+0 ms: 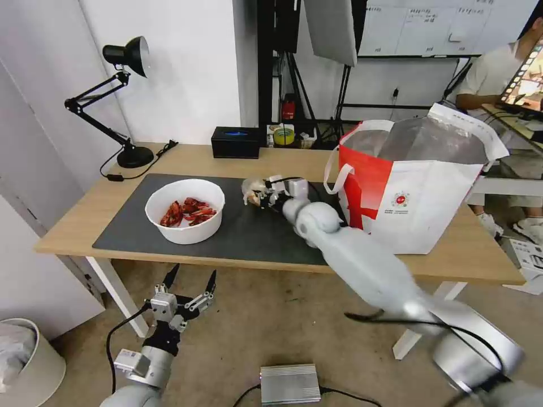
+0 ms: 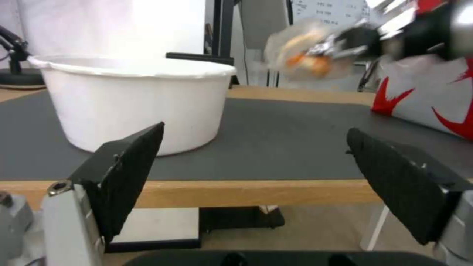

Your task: Pick up the trash from the table and place it into the takeout bag.

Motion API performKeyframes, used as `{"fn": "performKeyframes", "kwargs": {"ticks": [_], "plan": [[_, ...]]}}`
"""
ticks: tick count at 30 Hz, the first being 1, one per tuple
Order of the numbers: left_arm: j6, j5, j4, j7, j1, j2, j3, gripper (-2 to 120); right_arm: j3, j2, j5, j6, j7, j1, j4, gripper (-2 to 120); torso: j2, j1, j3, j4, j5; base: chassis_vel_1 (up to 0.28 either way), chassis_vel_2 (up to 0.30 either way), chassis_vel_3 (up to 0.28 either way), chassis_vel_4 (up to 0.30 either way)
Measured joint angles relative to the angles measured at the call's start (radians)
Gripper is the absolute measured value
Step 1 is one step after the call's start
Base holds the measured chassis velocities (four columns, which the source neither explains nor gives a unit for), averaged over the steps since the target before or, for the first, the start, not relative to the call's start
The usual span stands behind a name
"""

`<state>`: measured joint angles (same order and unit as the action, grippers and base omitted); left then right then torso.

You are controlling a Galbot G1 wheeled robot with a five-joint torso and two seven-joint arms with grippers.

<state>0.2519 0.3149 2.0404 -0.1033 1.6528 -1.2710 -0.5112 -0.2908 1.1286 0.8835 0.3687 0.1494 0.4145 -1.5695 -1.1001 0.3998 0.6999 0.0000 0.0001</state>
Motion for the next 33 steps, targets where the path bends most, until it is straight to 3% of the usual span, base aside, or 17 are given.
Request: {"fn": "performKeyframes", "kwargs": {"ticks": [3,6,13,23,26,33], "plan": [[-0.003,0.000,0.001,0.000,-0.008,0.016,0.008,100,0.064,-0.143,0.000,0.006,0.047,0.111,-0.240,6,0.000,0.000,0.000,-0.0004,0.0000,0.000,0.000,0.000,0.000],[-0.003,0.000,0.001,0.001,-0.010,0.020,0.013,100,0.100,-0.198,-0.001,0.006,0.058,0.165,-0.319,6,0.000,0.000,0.000,-0.0005,0.0003,0.000,0.000,0.000,0.000],[-0.005,-0.007,0.006,0.000,-0.014,0.018,0.039,100,0.290,-0.346,0.000,-0.021,0.089,0.359,-0.556,6,0.000,0.000,0.000,-0.0003,0.0001,0.000,0.000,0.000,0.000],[-0.006,-0.008,0.006,0.001,-0.030,0.018,0.055,100,0.407,-0.421,0.026,-0.041,0.153,0.349,-0.634,6,0.000,0.000,0.000,0.0000,-0.0002,0.000,0.000,0.000,0.000],[-0.007,-0.010,0.004,0.001,-0.036,0.018,0.062,100,0.470,-0.468,0.043,-0.046,0.190,0.308,-0.587,6,0.000,0.000,0.000,0.0000,-0.0001,0.000,0.000,0.000,0.000],[-0.007,-0.010,-0.002,0.000,-0.039,0.019,0.066,100,0.510,-0.499,0.064,-0.059,0.194,0.247,-0.493,5,0.000,0.000,0.000,0.0000,0.0001,0.000,0.000,0.000,0.000]]}}
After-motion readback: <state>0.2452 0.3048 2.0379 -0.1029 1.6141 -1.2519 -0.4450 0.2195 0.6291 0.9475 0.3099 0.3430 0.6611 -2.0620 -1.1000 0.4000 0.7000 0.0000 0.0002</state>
